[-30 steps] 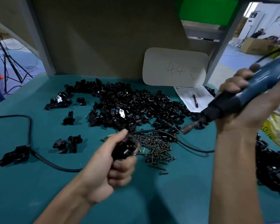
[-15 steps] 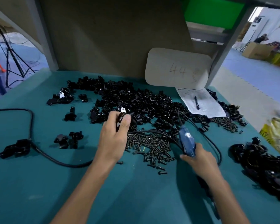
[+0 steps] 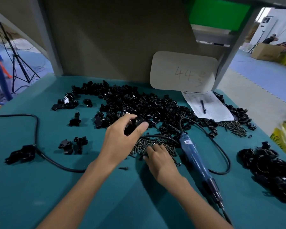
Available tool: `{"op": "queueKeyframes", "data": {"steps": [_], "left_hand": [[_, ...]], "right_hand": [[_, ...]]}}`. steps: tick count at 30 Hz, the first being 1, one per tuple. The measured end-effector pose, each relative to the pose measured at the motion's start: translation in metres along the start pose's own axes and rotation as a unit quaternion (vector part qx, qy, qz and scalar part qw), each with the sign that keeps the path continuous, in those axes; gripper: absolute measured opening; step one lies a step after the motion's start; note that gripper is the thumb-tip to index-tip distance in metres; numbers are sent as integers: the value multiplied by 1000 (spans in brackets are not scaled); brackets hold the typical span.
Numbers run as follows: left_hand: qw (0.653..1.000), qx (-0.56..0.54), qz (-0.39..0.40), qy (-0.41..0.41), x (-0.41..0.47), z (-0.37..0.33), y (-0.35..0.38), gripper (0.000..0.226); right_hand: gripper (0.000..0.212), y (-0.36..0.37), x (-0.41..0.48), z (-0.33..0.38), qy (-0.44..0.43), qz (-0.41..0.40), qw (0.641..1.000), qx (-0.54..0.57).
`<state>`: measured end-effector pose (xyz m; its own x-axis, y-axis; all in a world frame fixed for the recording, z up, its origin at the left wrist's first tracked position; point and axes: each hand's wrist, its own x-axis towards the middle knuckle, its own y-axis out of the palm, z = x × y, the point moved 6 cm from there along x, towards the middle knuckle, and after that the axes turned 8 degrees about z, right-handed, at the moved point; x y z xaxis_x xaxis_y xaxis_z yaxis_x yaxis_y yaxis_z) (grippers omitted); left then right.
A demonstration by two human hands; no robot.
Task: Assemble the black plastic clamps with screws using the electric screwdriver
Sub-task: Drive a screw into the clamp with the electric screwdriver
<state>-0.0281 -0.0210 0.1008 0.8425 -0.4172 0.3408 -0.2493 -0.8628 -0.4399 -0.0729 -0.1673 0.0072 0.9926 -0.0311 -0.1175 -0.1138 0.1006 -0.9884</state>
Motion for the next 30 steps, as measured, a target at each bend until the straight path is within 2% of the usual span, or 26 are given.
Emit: {"op": "queueKeyframes", "data": {"steps": [3,8,10,12,14,16,18,20,21,30], "left_hand": [[998,61,7,34,-4,-6,-11,39],[987,121,-10,107,-7,-21,-22,38],[982,131,-15,137,-9,-27,-23,35],[976,144,-22,165,-12,-32,-25,35],[971,157,-24,179,-14,-35,-29,35],[968,167,-25,186,-16,-37,-32,33],[965,174,-27,192,-17,-38,-35,32],[966,172,-22,191,-17,-38,-36,32],[967,168,-18,190,-18,-38,-35,31],[966,167,9,197,-20,-43,-31,29]], "right_hand": [[18,5,10,1,-4,19,999,-32],[20,6,9,-4,-10,55,998,-39],[20,2,3,-5,6,48,999,8],[14,-9,-4,-4,27,29,995,95],[10,-34,-12,-9,42,-17,974,221],[12,-65,-23,-14,5,-79,916,393],[11,-102,-38,-13,-75,-129,837,526],[18,-126,-50,-6,-140,-111,761,624],[21,-133,-54,-1,-165,-98,746,637],[14,-147,-58,18,-198,-82,776,593]]}}
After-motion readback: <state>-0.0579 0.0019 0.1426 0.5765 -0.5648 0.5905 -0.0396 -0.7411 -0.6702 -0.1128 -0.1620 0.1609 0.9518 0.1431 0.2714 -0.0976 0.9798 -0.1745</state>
